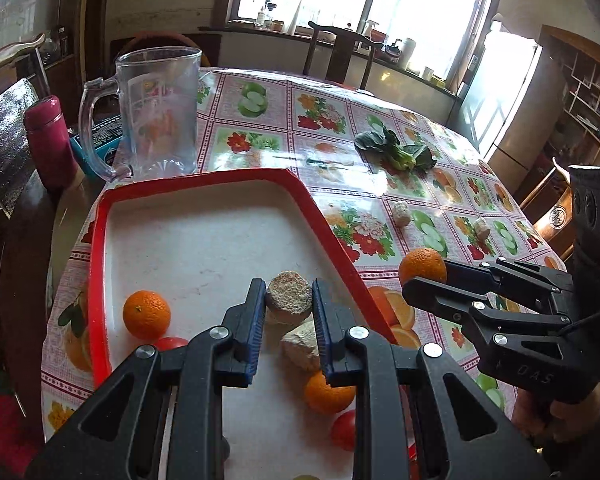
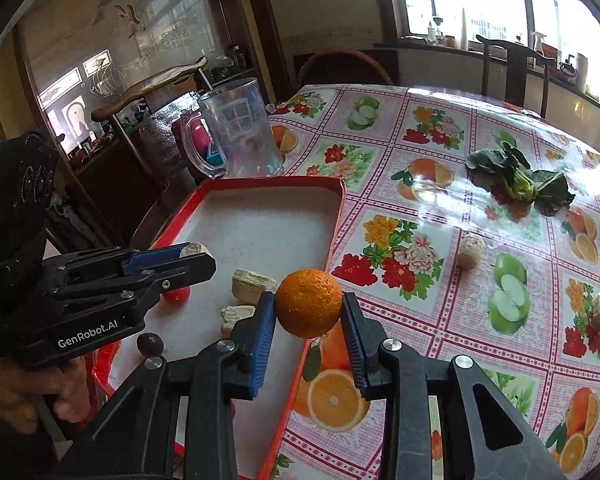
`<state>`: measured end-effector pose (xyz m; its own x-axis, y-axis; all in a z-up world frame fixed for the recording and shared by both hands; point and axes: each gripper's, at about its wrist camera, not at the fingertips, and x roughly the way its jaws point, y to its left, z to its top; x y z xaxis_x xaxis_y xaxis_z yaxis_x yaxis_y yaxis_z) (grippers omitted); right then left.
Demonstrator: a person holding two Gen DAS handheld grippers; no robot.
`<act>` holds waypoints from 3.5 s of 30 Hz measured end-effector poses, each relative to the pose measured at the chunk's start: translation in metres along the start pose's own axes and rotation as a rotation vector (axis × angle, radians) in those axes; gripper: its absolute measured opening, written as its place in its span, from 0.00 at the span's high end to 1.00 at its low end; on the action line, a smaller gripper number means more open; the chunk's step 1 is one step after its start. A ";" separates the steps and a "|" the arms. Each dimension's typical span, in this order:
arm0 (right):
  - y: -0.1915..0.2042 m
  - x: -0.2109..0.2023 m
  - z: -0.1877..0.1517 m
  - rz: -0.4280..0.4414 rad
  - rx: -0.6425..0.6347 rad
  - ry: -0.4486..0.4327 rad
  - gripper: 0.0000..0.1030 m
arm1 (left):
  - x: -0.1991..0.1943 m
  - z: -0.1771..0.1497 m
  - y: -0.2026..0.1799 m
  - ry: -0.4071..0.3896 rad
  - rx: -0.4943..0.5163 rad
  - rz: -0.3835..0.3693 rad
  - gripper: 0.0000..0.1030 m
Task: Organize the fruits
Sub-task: 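Carry the beige piece and orange over the tray and open both grippers, then grasp another round beige piece with the left gripper while the right gripper grasps a beige block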
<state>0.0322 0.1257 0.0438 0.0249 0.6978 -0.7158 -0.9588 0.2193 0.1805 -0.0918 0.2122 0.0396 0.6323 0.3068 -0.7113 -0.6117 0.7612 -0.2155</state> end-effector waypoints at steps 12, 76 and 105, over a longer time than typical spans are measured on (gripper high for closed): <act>0.017 0.052 0.031 0.044 -0.006 0.054 0.67 | 0.013 0.012 0.048 0.019 -0.065 0.046 0.80; -0.095 -0.040 -0.029 -0.097 0.146 0.009 0.50 | 0.027 0.022 -0.035 0.080 0.022 -0.018 0.41; -0.245 -0.065 -0.064 -0.305 0.362 -0.006 0.50 | 0.096 0.039 -0.144 0.160 0.105 -0.160 0.41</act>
<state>0.2474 -0.0170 0.0035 0.2924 0.5682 -0.7692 -0.7472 0.6377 0.1871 0.0753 0.1545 0.0285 0.6290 0.0897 -0.7722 -0.4516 0.8507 -0.2691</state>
